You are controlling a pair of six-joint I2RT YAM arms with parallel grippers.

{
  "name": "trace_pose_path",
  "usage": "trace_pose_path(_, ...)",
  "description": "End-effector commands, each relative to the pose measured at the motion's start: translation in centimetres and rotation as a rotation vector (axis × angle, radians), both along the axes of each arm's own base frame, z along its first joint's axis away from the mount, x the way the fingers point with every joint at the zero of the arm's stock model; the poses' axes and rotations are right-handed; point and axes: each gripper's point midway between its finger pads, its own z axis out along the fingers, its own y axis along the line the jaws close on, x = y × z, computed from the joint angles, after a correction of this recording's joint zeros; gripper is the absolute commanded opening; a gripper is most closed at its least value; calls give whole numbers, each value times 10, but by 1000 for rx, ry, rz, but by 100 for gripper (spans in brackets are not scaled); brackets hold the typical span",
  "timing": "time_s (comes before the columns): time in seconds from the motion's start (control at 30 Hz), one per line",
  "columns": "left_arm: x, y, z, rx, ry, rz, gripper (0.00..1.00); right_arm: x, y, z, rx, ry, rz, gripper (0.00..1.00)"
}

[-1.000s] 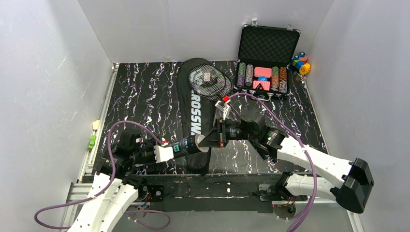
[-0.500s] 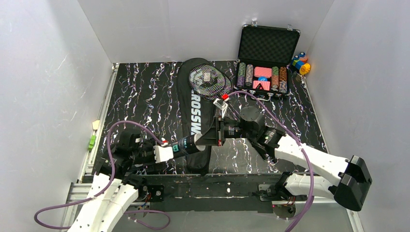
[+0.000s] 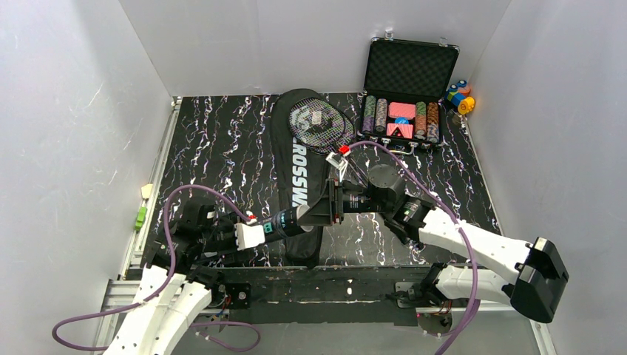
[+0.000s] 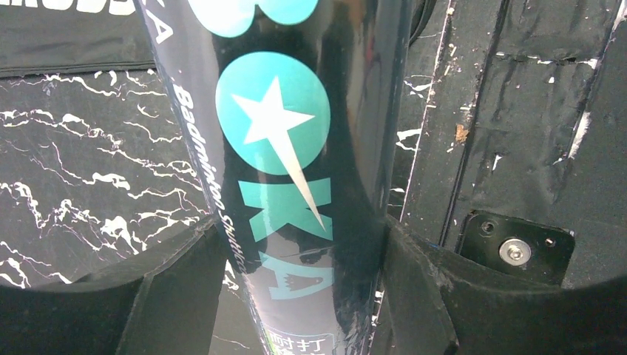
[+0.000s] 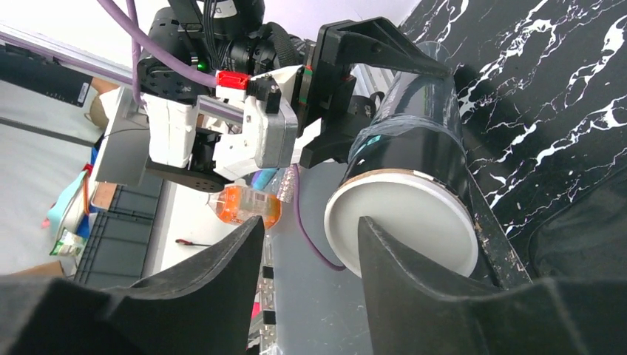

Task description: Pack up the badminton gear

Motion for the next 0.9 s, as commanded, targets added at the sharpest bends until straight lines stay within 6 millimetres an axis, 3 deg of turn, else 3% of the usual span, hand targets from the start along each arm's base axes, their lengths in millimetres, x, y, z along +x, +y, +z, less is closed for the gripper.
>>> trace_pose_path(0.0, 5, -14, 27, -72, -81, -53, 12, -1, -1, 13, 58, -43, -6, 60)
trace_pose_path(0.17, 4, -13, 26, -72, -79, -53, 12, 0, -9, 22, 86, -54, -24, 61)
trace_pose_path(0.33, 3, -13, 26, -70, -80, -52, 12, 8, -31, 23, 94, -63, -101, 57)
trace_pose_path(0.47, 3, -13, 26, -73, -79, -55, 11, 15, -42, 17, 70, -55, -149, 42)
trace_pose_path(0.63, 4, -14, 27, -78, -74, -54, 11, 20, -36, 12, 8, -44, -140, 19)
trace_pose_path(0.87, 4, -14, 29, -76, -80, -51, 12, 24, -23, 3, -53, -43, -137, 11)
